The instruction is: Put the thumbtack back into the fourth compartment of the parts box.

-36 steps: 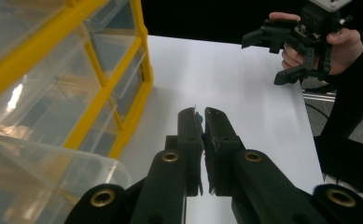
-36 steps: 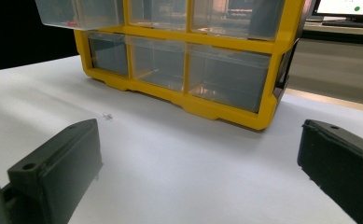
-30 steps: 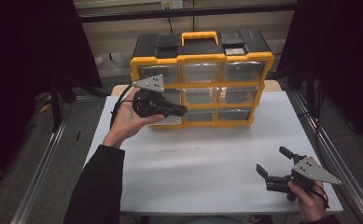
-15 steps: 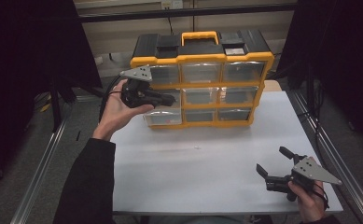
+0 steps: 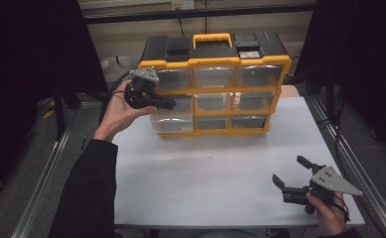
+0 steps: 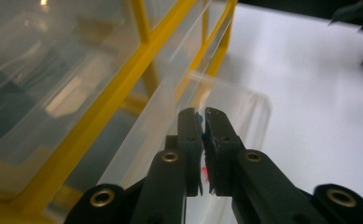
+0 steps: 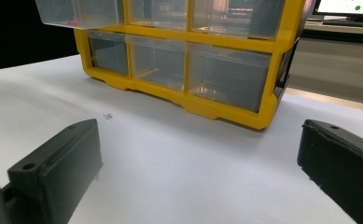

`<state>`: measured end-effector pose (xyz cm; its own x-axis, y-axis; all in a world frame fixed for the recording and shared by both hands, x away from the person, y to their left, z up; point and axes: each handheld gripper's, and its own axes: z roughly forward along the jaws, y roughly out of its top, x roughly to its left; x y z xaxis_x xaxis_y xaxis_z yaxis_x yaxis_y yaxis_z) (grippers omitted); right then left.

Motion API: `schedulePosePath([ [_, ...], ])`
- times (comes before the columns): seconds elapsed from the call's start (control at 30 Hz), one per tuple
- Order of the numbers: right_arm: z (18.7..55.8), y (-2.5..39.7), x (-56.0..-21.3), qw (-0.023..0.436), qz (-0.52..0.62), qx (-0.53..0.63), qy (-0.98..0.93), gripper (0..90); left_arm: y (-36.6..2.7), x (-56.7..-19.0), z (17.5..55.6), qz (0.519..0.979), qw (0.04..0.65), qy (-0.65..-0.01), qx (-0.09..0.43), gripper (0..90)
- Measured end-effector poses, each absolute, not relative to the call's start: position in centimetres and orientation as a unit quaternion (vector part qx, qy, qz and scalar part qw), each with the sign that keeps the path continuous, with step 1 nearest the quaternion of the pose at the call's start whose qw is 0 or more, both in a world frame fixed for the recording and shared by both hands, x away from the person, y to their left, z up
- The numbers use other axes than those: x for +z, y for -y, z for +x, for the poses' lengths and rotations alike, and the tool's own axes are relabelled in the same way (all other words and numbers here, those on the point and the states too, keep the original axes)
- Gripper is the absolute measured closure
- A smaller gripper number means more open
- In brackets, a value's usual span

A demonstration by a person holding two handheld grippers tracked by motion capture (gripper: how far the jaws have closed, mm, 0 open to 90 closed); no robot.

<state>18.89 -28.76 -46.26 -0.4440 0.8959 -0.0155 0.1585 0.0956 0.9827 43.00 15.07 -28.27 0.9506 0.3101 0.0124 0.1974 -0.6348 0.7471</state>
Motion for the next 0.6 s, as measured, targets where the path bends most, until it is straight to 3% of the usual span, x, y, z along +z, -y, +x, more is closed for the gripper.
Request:
schedulePosePath([
  [0.6, 18.9, 28.7, -46.3, 0.341, 0.403, 0.539, -0.657, 0.0, -14.0, -29.3, 44.0, 0.931, 0.329, -0.148, 0.057, 85.5],
])
